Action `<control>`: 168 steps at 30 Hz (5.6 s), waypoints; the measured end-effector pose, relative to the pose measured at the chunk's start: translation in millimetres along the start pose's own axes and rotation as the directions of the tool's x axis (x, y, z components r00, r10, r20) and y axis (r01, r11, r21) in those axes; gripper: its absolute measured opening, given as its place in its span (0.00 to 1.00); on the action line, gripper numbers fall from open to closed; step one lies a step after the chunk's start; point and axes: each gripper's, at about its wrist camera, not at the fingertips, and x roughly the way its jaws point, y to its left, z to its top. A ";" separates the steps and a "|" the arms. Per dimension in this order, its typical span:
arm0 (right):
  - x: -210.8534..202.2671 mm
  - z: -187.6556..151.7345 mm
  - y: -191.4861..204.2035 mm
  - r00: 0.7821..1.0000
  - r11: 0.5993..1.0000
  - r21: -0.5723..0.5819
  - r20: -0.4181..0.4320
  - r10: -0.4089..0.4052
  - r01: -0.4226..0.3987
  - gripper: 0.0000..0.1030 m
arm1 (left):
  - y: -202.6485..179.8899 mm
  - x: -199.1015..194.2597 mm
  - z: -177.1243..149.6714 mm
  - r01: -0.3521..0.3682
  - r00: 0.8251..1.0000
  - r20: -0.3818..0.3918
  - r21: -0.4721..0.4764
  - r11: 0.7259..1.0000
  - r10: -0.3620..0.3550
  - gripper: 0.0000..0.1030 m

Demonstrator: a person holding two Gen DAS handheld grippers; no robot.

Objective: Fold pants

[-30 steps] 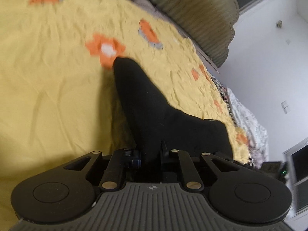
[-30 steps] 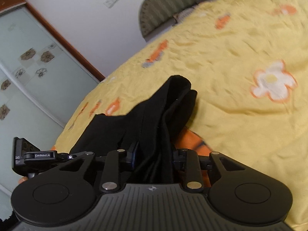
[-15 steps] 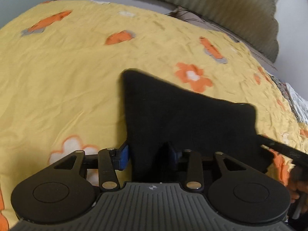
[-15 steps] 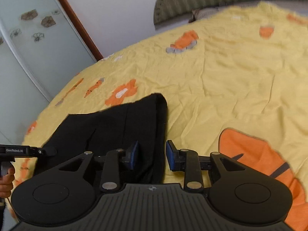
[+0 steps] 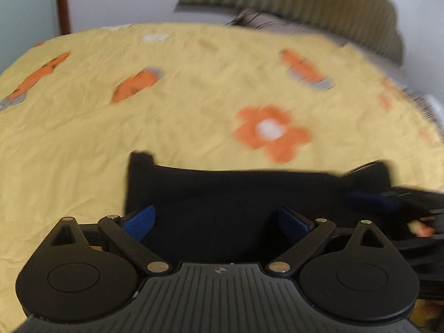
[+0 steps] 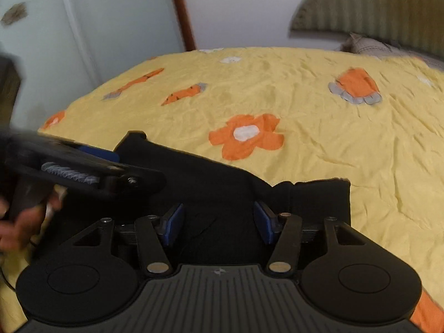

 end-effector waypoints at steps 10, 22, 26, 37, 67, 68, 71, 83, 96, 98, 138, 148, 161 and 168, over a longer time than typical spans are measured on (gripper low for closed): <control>-65.7 -31.6 31.9 0.960 0.965 -0.047 0.123 -0.252 0.259 0.73 | 0.9 -74.9 -54.4 0.030 0.989 0.148 -0.057 0.998 -0.021 0.98; -97.8 -69.4 38.7 0.911 0.926 0.033 0.171 -0.375 0.375 0.99 | -15.8 -87.7 -108.5 -0.037 0.977 0.212 -0.003 0.999 0.037 0.99; -78.9 -71.4 61.4 0.913 0.924 -0.042 0.176 -0.368 0.380 1.00 | -21.5 -76.1 -119.5 -0.097 0.972 0.217 -0.005 0.995 0.096 1.00; -91.7 -87.0 73.4 0.891 0.919 -0.037 0.264 -0.370 0.392 1.00 | -14.2 -75.0 -129.3 -0.092 0.962 0.254 -0.048 0.995 0.101 1.00; -68.9 -109.3 75.7 0.893 0.912 0.017 0.198 -0.404 0.409 1.00 | -8.8 -83.8 -135.4 -0.080 0.955 0.275 -0.105 0.991 0.106 0.99; -68.7 -109.6 77.1 0.890 0.910 0.012 0.200 -0.409 0.415 1.00 | -9.9 -88.9 -138.0 -0.084 0.952 0.285 -0.113 0.990 0.113 1.00; -68.1 -110.5 78.9 0.887 0.906 0.010 0.200 -0.416 0.423 1.00 | -13.9 -102.6 -144.6 -0.092 0.946 0.300 -0.101 0.991 0.119 0.99; -89.0 -126.7 85.8 0.881 0.904 0.134 0.204 -0.427 0.407 1.00 | -18.7 -126.5 -171.0 -0.102 0.945 0.297 -0.122 0.987 0.134 0.99; -85.4 -140.2 103.4 0.880 0.902 0.049 0.202 -0.430 0.429 1.00 | -22.4 -120.0 -190.1 -0.130 0.938 0.314 -0.073 0.989 0.147 0.99; -85.8 -140.2 100.4 0.884 0.905 0.065 0.197 -0.424 0.420 1.00 | -22.7 -118.1 -192.1 -0.136 0.937 0.316 -0.066 0.989 0.150 0.99; -91.0 -146.6 101.4 0.903 0.941 0.050 0.269 -0.336 0.336 1.00 | -25.8 -111.8 -191.3 -0.178 0.932 0.309 -0.063 0.982 0.189 1.00; -93.9 -152.0 110.5 0.882 0.930 -0.002 0.318 -0.348 0.368 1.00 | -24.2 -114.7 -194.1 -0.171 0.928 0.324 -0.068 0.983 0.184 1.00; -86.0 -151.9 121.0 0.859 0.889 -0.021 0.267 -0.437 0.458 1.00 | -25.9 -115.7 -195.4 -0.187 0.926 0.319 -0.076 0.979 0.202 0.99; -80.8 -148.0 114.8 0.894 0.911 -0.026 0.206 -0.398 0.412 1.00 | -25.1 -118.2 -198.6 -0.200 0.920 0.325 -0.092 0.976 0.219 0.99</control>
